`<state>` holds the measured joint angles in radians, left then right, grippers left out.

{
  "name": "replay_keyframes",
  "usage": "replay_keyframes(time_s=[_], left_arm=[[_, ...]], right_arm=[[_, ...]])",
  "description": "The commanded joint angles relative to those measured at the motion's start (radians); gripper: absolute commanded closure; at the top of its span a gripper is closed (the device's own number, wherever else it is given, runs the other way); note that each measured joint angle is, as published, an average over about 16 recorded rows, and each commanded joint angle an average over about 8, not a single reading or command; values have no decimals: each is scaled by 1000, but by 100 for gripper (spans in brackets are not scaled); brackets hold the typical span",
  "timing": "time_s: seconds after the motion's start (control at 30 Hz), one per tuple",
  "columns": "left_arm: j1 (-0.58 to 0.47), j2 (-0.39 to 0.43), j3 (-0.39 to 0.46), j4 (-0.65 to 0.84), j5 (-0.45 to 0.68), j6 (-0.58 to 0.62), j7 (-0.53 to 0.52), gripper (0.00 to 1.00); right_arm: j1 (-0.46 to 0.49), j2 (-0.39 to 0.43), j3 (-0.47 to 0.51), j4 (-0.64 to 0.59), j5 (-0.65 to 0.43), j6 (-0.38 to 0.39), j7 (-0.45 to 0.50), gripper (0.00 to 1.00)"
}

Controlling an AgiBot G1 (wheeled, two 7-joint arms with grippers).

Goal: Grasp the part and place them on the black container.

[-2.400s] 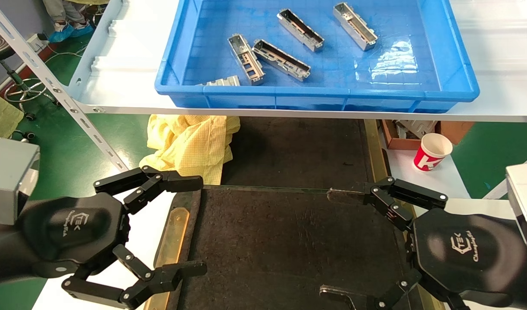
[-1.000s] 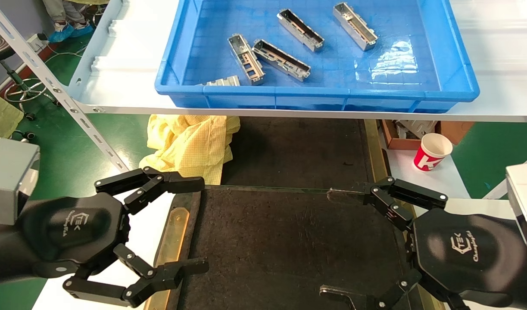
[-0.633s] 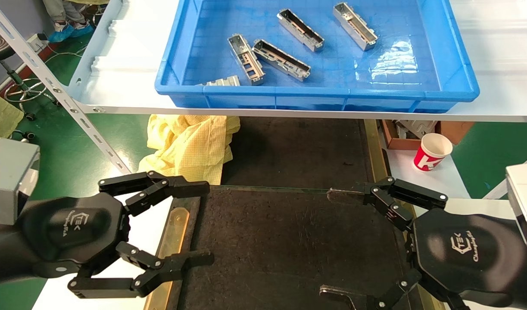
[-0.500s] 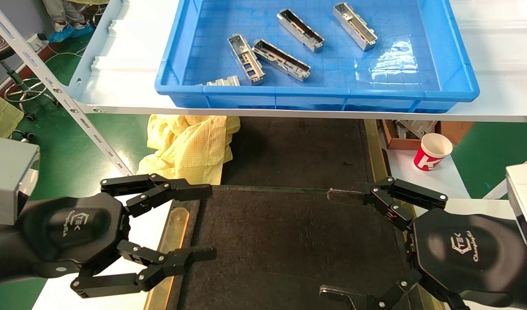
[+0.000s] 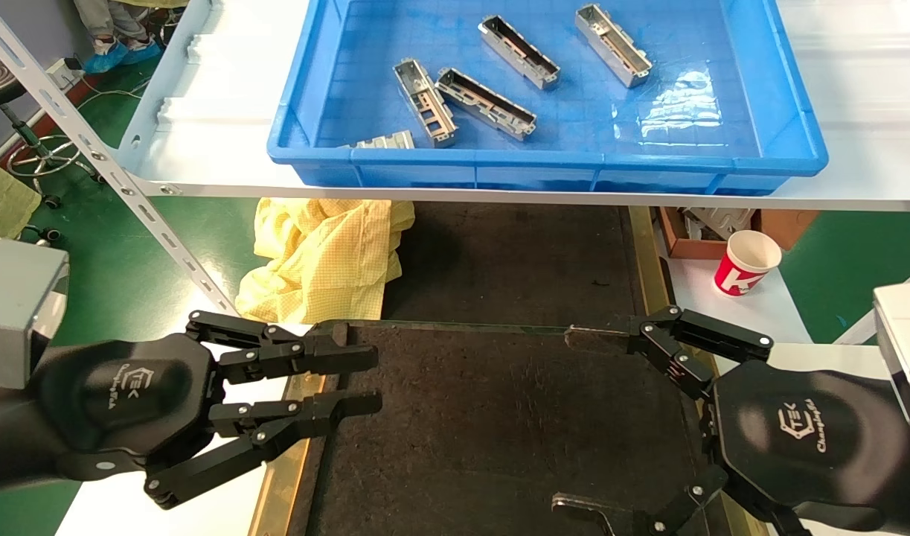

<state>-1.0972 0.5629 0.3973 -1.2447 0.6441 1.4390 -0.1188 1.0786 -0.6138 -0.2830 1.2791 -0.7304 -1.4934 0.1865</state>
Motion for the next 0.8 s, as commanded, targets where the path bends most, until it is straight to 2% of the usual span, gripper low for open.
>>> replay_keyframes(time_s=[0.03, 0.5, 0.63, 0.8], left_arm=[[0, 0, 0, 0, 0, 0, 0, 100], [0, 0, 0, 0, 0, 0, 0, 100], [0, 0, 0, 0, 0, 0, 0, 100], [0, 0, 0, 0, 0, 0, 0, 100]], right_arm=[[0, 0, 0, 0, 0, 0, 0, 0], [20, 0, 3, -1, -7, 8, 3, 0], [96, -3, -1, -12, -48, 37, 24, 0], [245, -32, -27, -54, -137, 94, 85, 0]])
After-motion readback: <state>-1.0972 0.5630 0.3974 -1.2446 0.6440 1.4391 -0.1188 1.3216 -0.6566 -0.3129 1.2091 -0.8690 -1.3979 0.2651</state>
